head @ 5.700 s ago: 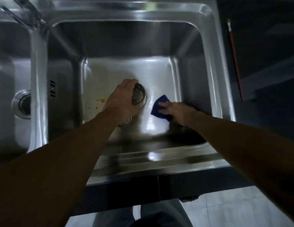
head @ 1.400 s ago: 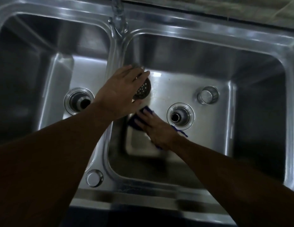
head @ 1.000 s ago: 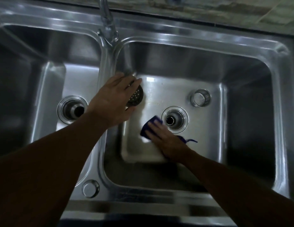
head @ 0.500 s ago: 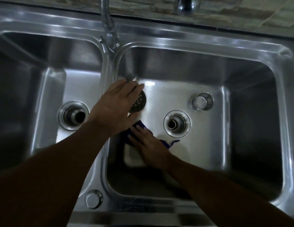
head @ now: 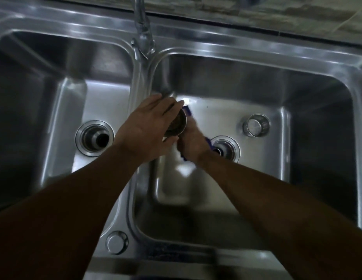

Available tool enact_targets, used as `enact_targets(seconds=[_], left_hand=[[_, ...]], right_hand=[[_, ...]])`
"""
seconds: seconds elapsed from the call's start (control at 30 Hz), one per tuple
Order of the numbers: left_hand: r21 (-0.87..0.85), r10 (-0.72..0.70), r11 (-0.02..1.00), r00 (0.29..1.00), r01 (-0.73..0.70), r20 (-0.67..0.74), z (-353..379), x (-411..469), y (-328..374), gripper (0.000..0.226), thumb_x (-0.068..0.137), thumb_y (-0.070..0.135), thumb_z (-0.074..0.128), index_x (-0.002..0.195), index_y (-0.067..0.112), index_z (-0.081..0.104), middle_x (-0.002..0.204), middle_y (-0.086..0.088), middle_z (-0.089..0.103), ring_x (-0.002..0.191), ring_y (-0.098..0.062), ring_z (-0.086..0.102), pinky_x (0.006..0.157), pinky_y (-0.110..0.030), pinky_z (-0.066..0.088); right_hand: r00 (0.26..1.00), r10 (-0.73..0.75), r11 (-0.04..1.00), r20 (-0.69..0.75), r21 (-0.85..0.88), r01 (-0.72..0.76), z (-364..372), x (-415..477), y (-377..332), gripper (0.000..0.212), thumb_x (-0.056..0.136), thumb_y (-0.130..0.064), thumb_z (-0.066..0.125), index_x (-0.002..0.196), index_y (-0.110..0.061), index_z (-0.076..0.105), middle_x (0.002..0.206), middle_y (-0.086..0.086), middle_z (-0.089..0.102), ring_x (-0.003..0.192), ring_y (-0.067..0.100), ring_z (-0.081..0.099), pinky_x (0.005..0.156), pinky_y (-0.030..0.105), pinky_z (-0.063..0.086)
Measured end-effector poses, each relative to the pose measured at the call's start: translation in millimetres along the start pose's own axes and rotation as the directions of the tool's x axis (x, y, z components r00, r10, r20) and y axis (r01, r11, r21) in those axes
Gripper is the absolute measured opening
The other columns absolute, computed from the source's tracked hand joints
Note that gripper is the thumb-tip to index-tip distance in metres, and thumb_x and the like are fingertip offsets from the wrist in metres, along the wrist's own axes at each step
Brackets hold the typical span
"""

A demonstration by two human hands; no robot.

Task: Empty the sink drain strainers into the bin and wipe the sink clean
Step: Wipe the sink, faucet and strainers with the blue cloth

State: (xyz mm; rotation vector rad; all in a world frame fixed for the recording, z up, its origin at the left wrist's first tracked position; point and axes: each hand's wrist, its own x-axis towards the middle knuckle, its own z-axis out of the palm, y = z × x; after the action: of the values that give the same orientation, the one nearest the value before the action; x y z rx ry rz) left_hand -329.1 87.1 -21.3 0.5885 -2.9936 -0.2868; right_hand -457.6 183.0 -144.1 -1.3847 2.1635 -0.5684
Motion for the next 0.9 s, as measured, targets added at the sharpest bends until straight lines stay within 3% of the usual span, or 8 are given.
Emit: enact_targets(seconds=[0.03, 0.1, 0.2, 0.27, 0.37, 0.5, 0.63, 0.9], left_hand=[[0.003, 0.001, 1.000, 1.000, -0.001, -0.001, 0, 0, 0, 0.084, 0.073, 0.035, 0.084, 0.144, 0.005, 0.051, 0.141, -0.018, 0.057, 0.128, -0.041, 0.054, 0.119, -0.042, 0.031], [0.010, 0.013, 1.000, 1.000, -0.013, -0.002, 0, 0, 0, 0.083, 0.074, 0.035, 0.083, 0.144, 0.004, 0.051, 0.140, -0.019, 0.058, 0.127, -0.041, 0.055, 0.119, -0.043, 0.031], [0.019, 0.027, 0.999, 1.000, -0.027, 0.000, 0, 0, -1, 0.079, 0.080, 0.039, 0.077, 0.145, 0.004, 0.050, 0.141, -0.019, 0.057, 0.127, -0.039, 0.055, 0.121, -0.042, 0.029], [0.010, 0.018, 1.000, 1.000, -0.018, -0.007, 0, -1, -2, 0.079, 0.080, 0.040, 0.076, 0.145, 0.004, 0.050, 0.141, -0.019, 0.057, 0.128, -0.038, 0.054, 0.121, -0.038, 0.024], [0.002, 0.016, 1.000, 1.000, -0.016, -0.019, -1, -2, -1, 0.079, 0.079, 0.038, 0.078, 0.145, 0.003, 0.050, 0.140, -0.019, 0.057, 0.127, -0.039, 0.054, 0.120, -0.031, 0.017], [0.000, 0.023, 1.000, 1.000, -0.023, -0.010, -2, -1, -1, 0.081, 0.076, 0.037, 0.080, 0.143, 0.002, 0.052, 0.138, -0.020, 0.059, 0.124, -0.039, 0.054, 0.118, -0.031, 0.018], [-0.006, 0.018, 1.000, 0.999, -0.018, 0.037, -2, 0, -1, 0.084, 0.076, 0.040, 0.080, 0.145, 0.004, 0.050, 0.140, -0.018, 0.057, 0.128, -0.041, 0.053, 0.121, -0.036, 0.022], [0.010, -0.036, 0.999, 0.996, 0.035, 0.078, -1, -1, 0, 0.087, 0.079, 0.046, 0.077, 0.150, 0.009, 0.044, 0.148, -0.013, 0.052, 0.137, -0.038, 0.044, 0.122, -0.039, 0.024]], right_hand=[[0.999, 0.042, 0.939, 0.012, 0.341, -0.044, 12, -12, -13, 0.025, 0.097, -0.023, 0.056, 0.122, -0.021, 0.060, 0.111, 0.013, 0.070, 0.099, 0.026, 0.067, 0.084, 0.039, 0.057], [0.994, -0.004, 0.788, 0.106, 0.613, -0.062, 24, -50, -25, 0.041, 0.102, 0.001, 0.047, 0.142, -0.007, 0.047, 0.144, 0.020, 0.053, 0.129, 0.030, 0.054, 0.115, 0.047, 0.040], [0.901, -0.397, 0.861, 0.176, 0.411, 0.299, 12, -107, -4, 0.049, 0.112, -0.028, 0.018, 0.148, -0.007, 0.044, 0.159, 0.018, 0.035, 0.141, 0.026, 0.042, 0.125, 0.043, 0.020], [0.635, -0.722, 0.685, 0.273, 0.154, 0.712, -2, -129, 23, 0.082, 0.103, -0.050, 0.001, 0.143, 0.001, 0.050, 0.157, 0.023, 0.037, 0.149, 0.033, 0.030, 0.126, 0.046, 0.015], [0.466, -0.672, 0.623, 0.576, 0.098, 0.776, -25, -150, 83, 0.087, 0.097, -0.053, -0.003, 0.147, -0.001, 0.045, 0.159, 0.023, 0.029, 0.150, 0.045, 0.019, 0.121, 0.061, 0.018], [0.529, -0.537, 0.579, 0.657, -0.170, 0.798, -70, -186, 182, 0.077, 0.098, -0.041, 0.053, 0.160, -0.024, 0.011, 0.169, 0.009, 0.004, 0.155, 0.033, 0.007, 0.123, 0.055, 0.016], [0.556, -0.497, 0.545, 0.666, -0.258, 0.797, -69, -188, 195, 0.057, 0.107, -0.039, 0.031, 0.161, -0.027, 0.014, 0.169, 0.004, 0.005, 0.155, 0.032, 0.008, 0.120, 0.055, 0.018], [0.570, -0.657, 0.549, 0.494, -0.204, 0.810, 38, -119, 40, 0.050, 0.108, -0.036, 0.037, 0.157, -0.024, 0.030, 0.167, 0.003, 0.021, 0.155, 0.028, 0.011, 0.123, 0.053, 0.013]])
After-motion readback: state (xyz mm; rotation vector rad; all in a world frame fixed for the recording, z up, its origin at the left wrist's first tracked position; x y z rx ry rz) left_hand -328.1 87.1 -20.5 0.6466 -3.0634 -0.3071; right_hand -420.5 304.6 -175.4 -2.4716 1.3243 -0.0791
